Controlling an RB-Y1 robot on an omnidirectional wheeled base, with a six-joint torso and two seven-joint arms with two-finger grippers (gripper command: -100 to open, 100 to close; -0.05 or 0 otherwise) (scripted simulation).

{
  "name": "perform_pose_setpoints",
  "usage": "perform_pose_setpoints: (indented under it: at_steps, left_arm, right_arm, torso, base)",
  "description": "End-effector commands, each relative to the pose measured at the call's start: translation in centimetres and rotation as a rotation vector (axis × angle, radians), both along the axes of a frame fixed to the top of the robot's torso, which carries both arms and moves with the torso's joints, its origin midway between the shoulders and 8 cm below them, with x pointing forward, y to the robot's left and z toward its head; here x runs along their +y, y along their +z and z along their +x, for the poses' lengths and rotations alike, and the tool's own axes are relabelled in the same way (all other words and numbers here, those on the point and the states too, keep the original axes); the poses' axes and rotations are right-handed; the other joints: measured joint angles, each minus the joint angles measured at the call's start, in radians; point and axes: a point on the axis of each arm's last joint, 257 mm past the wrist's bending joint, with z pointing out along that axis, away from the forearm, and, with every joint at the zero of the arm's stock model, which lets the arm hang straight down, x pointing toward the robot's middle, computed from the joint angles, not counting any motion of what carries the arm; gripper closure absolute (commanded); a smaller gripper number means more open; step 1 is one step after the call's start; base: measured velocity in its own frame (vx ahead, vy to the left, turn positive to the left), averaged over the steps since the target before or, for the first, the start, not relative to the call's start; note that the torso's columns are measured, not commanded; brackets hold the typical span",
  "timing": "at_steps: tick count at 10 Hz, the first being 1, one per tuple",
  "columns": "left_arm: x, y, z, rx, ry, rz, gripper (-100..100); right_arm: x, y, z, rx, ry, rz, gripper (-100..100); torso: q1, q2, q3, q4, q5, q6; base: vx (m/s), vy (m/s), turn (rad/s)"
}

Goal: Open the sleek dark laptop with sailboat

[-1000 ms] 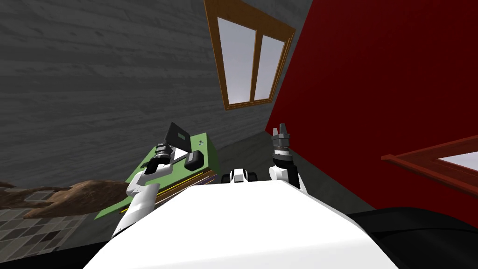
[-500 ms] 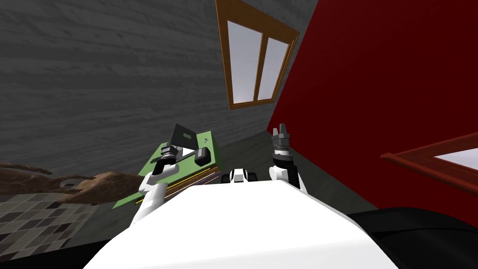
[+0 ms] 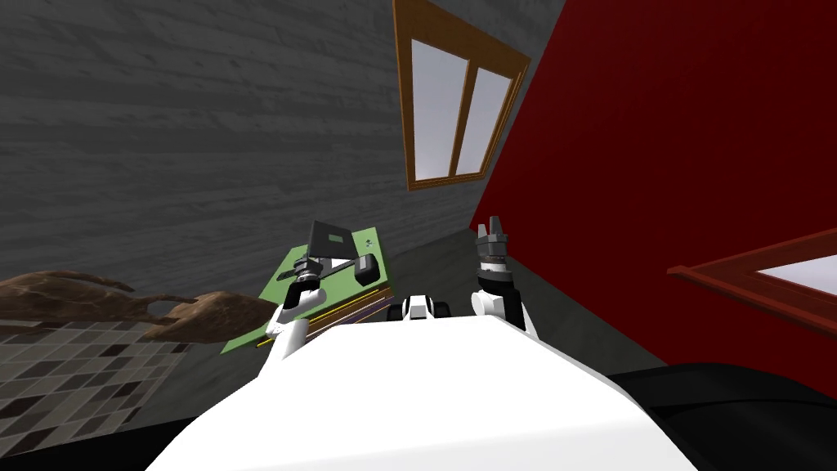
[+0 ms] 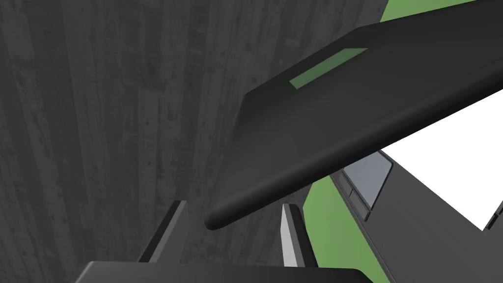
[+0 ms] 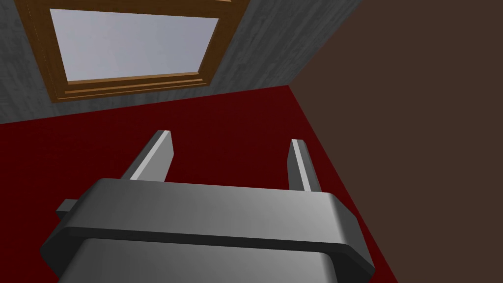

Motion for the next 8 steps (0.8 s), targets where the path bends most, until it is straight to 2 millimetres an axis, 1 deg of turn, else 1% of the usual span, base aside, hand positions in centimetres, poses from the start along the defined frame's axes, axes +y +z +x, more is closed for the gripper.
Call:
perform_pose_setpoints:
  at_steps: [1,2,3,4,5,6,8]
  left_arm:
    - [-0.7,-0.8,0.1,-0.021,0.002,-0.038,100]
    - [-1.7,-1.9,0.1,-0.047,0.001,-0.079,100]
    - [-2.7,-2.9,0.1,-0.068,0.000,-0.116,100]
    - [-2.7,-2.8,0.0,-0.072,0.000,-0.114,100]
    - [-1.9,-1.9,0.4,-0.059,0.002,-0.112,-100]
    - [-1.5,-1.4,0.5,-0.059,0.002,-0.112,-100]
    - [-0.8,-0.3,0.9,-0.059,0.003,-0.112,-100]
  right_arm:
    - [0.0,0.0,0.0,0.000,0.000,0.000,0]
    - [0.0,0.0,0.0,0.000,0.000,0.000,0]
    - [0.0,0.0,0.0,0.000,0.000,0.000,0]
    - [0.0,0.0,0.0,0.000,0.000,0.000,0]
    - [0.0,0.0,0.0,0.000,0.000,0.000,0]
    - [0.0,0.0,0.0,0.000,0.000,0.000,0]
    - [0.0,0.0,0.0,0.000,0.000,0.000,0]
  torso:
    - [-0.001,0.001,0.001,0.000,0.000,0.000]
    - [-0.005,0.001,0.000,0.001,-0.002,-0.001]
    - [-0.005,0.001,0.001,0.001,-0.002,0.000]
    - [-0.001,0.002,0.001,0.001,-0.001,0.000]
    - [-0.001,0.003,0.002,0.001,-0.001,-0.001]
    - [-0.005,0.002,0.001,0.001,-0.002,-0.002]
    - [-0.006,0.003,0.002,0.002,-0.003,-0.002]
  base:
    - [-0.027,0.055,-0.001]
    - [-0.009,0.064,0.004]
    - [-0.023,0.127,-0.024]
    - [-0.023,0.099,-0.033]
    - [-0.013,0.010,-0.010]
    - [-0.019,-0.042,0.004]
    - [-0.022,-0.057,0.001]
